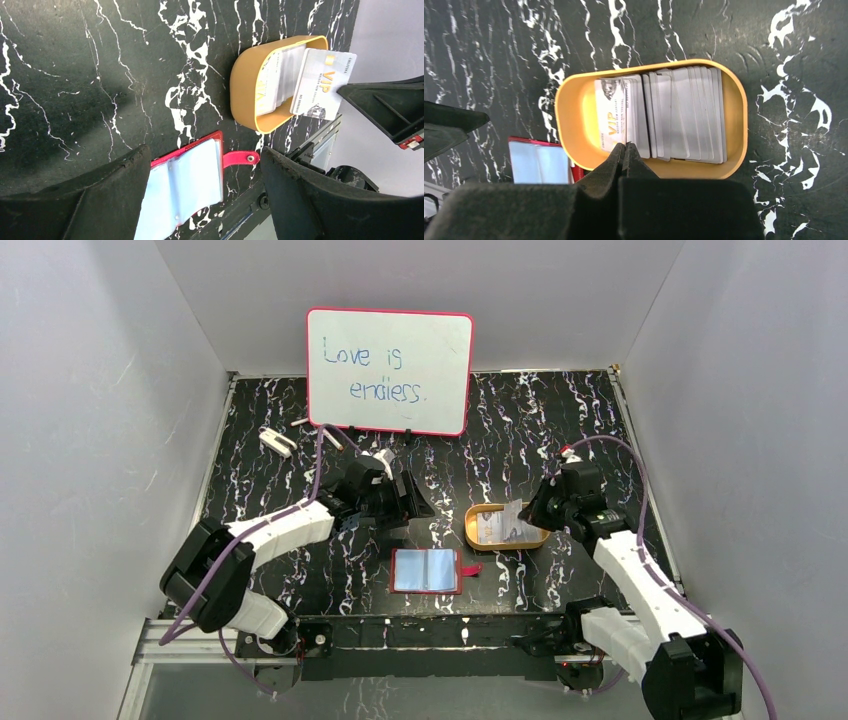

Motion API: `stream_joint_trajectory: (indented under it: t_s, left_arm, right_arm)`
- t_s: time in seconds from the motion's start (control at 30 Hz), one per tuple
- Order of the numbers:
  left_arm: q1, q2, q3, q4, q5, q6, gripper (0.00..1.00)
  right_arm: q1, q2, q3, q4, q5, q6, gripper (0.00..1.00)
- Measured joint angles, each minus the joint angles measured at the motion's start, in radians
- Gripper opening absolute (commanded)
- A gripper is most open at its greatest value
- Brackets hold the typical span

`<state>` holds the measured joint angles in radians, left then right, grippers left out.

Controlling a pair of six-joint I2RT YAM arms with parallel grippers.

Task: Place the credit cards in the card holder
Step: Pick up the credit card from the storage box.

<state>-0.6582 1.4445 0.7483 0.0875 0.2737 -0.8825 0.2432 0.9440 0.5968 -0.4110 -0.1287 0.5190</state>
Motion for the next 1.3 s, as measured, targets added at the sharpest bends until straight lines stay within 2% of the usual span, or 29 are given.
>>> stream_joint_trajectory:
  t_s: [0.3, 0.47, 0.63, 0.83, 1.0, 1.2, 1.3]
  left_arm:
    - [0.000, -0.022, 0.040, -0.018, -0.029, 0.011, 0.77]
    - [0.000, -0.052, 0.040, -0.037, -0.032, 0.009, 0.82]
    - [0.001, -0.196, 0.025, 0.012, -0.006, -0.016, 0.93]
    - [0.003, -0.389, -0.058, 0.249, 0.095, -0.089, 0.97]
    - [0.003, -0.389, -0.101, 0.380, 0.166, -0.122, 0.94]
    - [0.003, -0.308, -0.101, 0.496, 0.229, -0.171, 0.89]
    - [0.003, -0.271, -0.101, 0.546, 0.258, -0.195, 0.79]
  right_arm:
    - [-0.001, -0.052, 0.071, -0.060, 0.001, 0.000, 0.00]
    - [-0.001, -0.128, 0.070, -0.034, -0.088, 0.029, 0.00]
    - [-0.002, -0.187, 0.075, 0.111, -0.285, 0.098, 0.00]
    - [-0.002, -0.171, 0.062, 0.386, -0.541, 0.290, 0.00]
    - [0.004, -0.157, 0.021, 0.596, -0.655, 0.452, 0.00]
    - [0.062, -0.123, -0.036, 0.753, -0.678, 0.579, 0.00]
    - [0.096, -0.103, -0.039, 0.803, -0.674, 0.610, 0.00]
